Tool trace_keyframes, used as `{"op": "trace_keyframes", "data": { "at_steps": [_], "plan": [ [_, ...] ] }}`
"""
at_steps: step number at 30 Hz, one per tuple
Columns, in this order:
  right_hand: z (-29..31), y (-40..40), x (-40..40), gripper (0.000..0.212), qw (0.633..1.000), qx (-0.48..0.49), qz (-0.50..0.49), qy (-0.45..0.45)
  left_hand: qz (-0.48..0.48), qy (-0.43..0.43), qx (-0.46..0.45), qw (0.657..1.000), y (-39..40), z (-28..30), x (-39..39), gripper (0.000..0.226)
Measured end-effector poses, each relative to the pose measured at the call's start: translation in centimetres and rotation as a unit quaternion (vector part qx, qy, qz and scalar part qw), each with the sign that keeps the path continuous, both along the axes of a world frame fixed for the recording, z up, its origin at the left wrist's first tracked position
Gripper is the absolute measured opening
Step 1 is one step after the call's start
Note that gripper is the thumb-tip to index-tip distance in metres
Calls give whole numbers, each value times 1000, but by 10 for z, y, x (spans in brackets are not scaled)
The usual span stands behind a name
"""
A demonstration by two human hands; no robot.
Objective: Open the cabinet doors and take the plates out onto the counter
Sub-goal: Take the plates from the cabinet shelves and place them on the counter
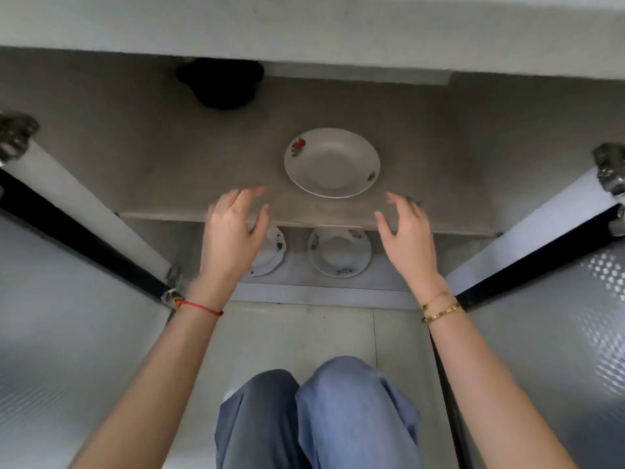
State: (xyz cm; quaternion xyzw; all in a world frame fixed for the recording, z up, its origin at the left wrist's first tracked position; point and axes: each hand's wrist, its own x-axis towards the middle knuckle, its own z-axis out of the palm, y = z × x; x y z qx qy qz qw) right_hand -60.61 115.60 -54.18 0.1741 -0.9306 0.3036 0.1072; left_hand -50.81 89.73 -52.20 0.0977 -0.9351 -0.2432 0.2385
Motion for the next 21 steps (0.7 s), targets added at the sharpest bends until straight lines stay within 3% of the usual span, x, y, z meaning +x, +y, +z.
{"op": "trace_keyframes", "data": {
  "at_steps": [6, 11, 21],
  "plan": [
    [-24, -17, -62, 36, 998, -46, -19, 39, -1, 16, 43, 999, -4, -21, -71, 35],
    [-23, -30, -104, 40, 998, -32, -46, -22, 38, -104, 40, 993, -8, -31, -122, 41],
    [-30, -39, -133, 28, 994, -18, -50, -96, 17, -129, 69, 989, -14, -40, -161, 26]
  ]
}}
